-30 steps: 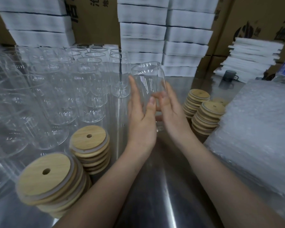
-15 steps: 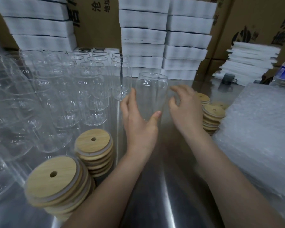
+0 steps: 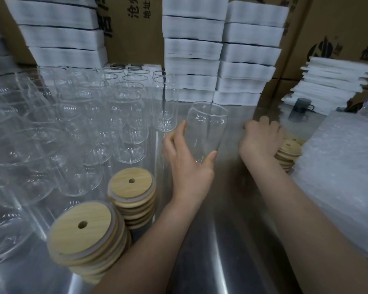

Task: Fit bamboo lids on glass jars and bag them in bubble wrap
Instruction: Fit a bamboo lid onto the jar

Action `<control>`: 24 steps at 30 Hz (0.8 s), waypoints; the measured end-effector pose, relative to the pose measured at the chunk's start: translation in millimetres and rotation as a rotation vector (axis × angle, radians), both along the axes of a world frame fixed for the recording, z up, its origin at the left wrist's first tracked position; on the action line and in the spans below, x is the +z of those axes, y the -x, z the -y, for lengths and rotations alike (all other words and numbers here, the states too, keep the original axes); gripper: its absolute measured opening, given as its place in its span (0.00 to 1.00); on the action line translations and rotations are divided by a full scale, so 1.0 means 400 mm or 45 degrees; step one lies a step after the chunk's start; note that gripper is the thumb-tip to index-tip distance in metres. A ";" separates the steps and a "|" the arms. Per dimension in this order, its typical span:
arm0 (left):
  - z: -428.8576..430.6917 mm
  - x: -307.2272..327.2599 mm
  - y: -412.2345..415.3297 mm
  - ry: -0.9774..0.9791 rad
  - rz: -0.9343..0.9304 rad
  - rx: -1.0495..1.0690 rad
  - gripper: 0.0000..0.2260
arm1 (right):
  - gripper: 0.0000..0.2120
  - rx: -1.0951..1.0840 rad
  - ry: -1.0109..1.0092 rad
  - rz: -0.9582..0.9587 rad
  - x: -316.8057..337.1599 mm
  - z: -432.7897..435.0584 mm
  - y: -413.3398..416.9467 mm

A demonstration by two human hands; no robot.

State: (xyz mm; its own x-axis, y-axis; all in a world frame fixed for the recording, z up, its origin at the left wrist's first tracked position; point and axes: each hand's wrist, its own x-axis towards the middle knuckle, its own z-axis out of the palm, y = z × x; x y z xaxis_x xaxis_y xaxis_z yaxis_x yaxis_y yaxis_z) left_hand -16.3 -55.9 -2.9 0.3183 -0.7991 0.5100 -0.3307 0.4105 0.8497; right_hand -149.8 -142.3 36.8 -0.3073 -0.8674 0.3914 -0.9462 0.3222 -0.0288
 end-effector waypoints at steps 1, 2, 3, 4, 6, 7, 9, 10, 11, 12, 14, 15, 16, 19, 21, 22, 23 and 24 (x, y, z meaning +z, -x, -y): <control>0.002 0.000 -0.002 0.003 -0.010 0.003 0.38 | 0.17 0.029 0.044 0.004 -0.001 0.000 0.005; 0.005 0.000 -0.005 0.007 -0.026 0.005 0.37 | 0.17 0.057 0.088 0.014 0.000 0.000 0.009; 0.008 0.001 -0.008 0.005 -0.050 0.003 0.37 | 0.17 0.088 0.140 0.034 0.000 -0.003 0.013; 0.011 0.001 -0.012 -0.003 -0.079 -0.005 0.37 | 0.18 0.125 0.204 0.064 0.001 -0.008 0.016; 0.018 -0.001 -0.021 -0.030 -0.138 -0.036 0.37 | 0.20 0.225 0.363 0.139 0.001 -0.023 0.018; 0.021 -0.002 -0.025 -0.043 -0.162 -0.054 0.37 | 0.22 0.290 0.448 0.182 0.000 -0.033 0.016; 0.025 -0.005 -0.032 -0.059 -0.193 -0.080 0.36 | 0.23 0.437 0.594 0.306 0.000 -0.053 0.000; 0.027 -0.006 -0.036 -0.064 -0.207 -0.091 0.36 | 0.23 0.510 0.652 0.392 0.000 -0.063 -0.014; 0.030 -0.005 -0.040 -0.070 -0.221 -0.105 0.36 | 0.22 0.564 0.705 0.481 0.001 -0.072 -0.027; 0.032 -0.005 -0.044 -0.077 -0.231 -0.123 0.36 | 0.21 0.590 0.748 0.561 0.001 -0.080 -0.039; 0.036 -0.003 -0.054 -0.096 -0.242 -0.178 0.36 | 0.19 0.599 0.808 0.693 0.000 -0.096 -0.055; 0.036 0.000 -0.057 -0.109 -0.257 -0.213 0.36 | 0.18 0.609 0.822 0.763 -0.004 -0.105 -0.058; 0.035 0.003 -0.061 -0.126 -0.280 -0.246 0.37 | 0.18 0.629 0.822 0.852 -0.008 -0.111 -0.059; 0.043 0.011 -0.075 -0.156 -0.346 -0.278 0.34 | 0.18 0.631 0.735 1.273 -0.020 -0.127 -0.068; 0.052 0.014 -0.083 -0.185 -0.398 -0.256 0.31 | 0.19 0.552 0.630 1.681 -0.019 -0.134 -0.074; 0.058 0.014 -0.085 -0.204 -0.419 -0.244 0.30 | 0.20 0.507 0.563 1.907 -0.017 -0.134 -0.073; 0.063 0.014 -0.087 -0.219 -0.433 -0.236 0.30 | 0.20 0.464 0.482 2.119 -0.015 -0.133 -0.072; 0.068 0.014 -0.088 -0.229 -0.445 -0.233 0.29 | 0.19 0.431 0.396 2.303 -0.014 -0.131 -0.070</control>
